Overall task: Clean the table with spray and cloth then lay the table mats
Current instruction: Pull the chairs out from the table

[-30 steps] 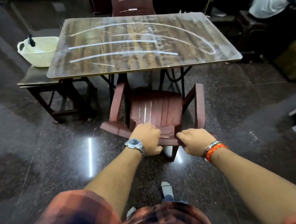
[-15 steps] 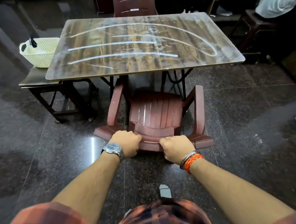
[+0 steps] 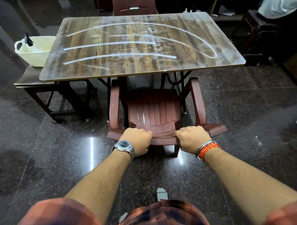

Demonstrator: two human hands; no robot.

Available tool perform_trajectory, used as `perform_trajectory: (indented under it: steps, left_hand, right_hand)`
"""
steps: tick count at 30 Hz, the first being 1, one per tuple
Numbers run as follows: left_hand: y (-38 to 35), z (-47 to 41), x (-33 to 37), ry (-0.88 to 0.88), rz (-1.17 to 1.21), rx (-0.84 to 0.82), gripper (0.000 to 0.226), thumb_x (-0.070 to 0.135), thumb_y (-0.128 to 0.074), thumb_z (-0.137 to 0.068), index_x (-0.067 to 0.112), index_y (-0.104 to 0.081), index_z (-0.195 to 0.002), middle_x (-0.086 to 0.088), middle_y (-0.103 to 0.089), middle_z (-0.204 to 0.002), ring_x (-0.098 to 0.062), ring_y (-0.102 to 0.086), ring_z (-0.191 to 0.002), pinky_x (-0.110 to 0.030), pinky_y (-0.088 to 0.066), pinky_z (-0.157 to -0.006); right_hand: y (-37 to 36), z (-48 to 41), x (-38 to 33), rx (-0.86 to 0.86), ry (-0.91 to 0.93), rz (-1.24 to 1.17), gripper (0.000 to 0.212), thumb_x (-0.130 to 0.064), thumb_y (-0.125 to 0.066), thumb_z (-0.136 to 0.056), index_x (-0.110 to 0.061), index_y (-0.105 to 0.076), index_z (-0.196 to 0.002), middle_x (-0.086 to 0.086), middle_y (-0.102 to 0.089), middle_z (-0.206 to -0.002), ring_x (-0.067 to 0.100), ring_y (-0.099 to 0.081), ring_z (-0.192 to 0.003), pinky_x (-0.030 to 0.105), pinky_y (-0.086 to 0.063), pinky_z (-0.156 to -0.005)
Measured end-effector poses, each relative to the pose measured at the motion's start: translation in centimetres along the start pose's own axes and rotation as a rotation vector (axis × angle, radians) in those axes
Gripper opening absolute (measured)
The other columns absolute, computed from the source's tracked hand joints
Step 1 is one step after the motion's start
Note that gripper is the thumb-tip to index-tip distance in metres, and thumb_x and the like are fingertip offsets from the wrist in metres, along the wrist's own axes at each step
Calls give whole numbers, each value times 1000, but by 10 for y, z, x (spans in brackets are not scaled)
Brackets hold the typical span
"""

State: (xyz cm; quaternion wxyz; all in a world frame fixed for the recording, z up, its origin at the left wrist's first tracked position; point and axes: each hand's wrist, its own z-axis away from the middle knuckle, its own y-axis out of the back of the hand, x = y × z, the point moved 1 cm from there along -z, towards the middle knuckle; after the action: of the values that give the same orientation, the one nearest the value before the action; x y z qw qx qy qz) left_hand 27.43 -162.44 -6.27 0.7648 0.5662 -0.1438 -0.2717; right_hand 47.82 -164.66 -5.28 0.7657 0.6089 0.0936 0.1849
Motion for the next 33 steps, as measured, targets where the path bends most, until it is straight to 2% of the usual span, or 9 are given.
perform_trajectory:
  steps: [4,9,14,20,25,33]
  left_hand:
    - [1,-9,-2,3,-66,29,22,16,-45,-97,14,-58,-115,-7,-70,-115,-34,-69,-103,-37,-44,-71]
    - [1,-15,-15,69,-64,10,25,14,-46,-95,14,-58,-117,-7,-69,-116,-35,-69,-103,-39,-49,-74]
    - [0,-27,-1,70,-42,34,26,12,-43,-97,12,-57,-118,-8,-69,-117,-35,-68,-105,-38,-48,-75]
    - [2,-35,0,81,-34,35,24,10,-43,-96,11,-57,-116,-9,-69,-114,-37,-69,-100,-38,-46,-70]
    - [11,-52,12,67,-30,39,21,10,-46,-97,11,-56,-116,-10,-69,-117,-36,-69,-102,-36,-38,-68]
    - [18,-68,-4,64,-57,52,20,13,-44,-98,12,-57,-114,-9,-70,-115,-35,-69,-100,-36,-40,-69]
  right_hand:
    - [2,-5,1,17,20,17,22,-22,-44,-88,-15,-56,-106,2,-64,-108,30,-61,-100,34,-40,-69]
    - [5,-23,4,46,85,21,19,-17,-45,-89,-12,-55,-104,6,-64,-108,33,-61,-98,35,-33,-66]
    - [-2,-22,20,43,79,4,23,-19,-43,-89,-13,-55,-108,4,-64,-109,32,-61,-101,35,-42,-70]
    - [-6,-31,32,62,88,26,21,-20,-43,-90,-14,-55,-106,2,-65,-106,31,-62,-99,33,-33,-65]
    - [-11,-35,55,52,57,24,19,-20,-46,-87,-14,-55,-103,1,-65,-103,30,-62,-96,33,-41,-66]
    - [-5,-55,61,61,53,25,19,-19,-45,-89,-14,-55,-104,1,-64,-104,30,-62,-98,35,-42,-68]
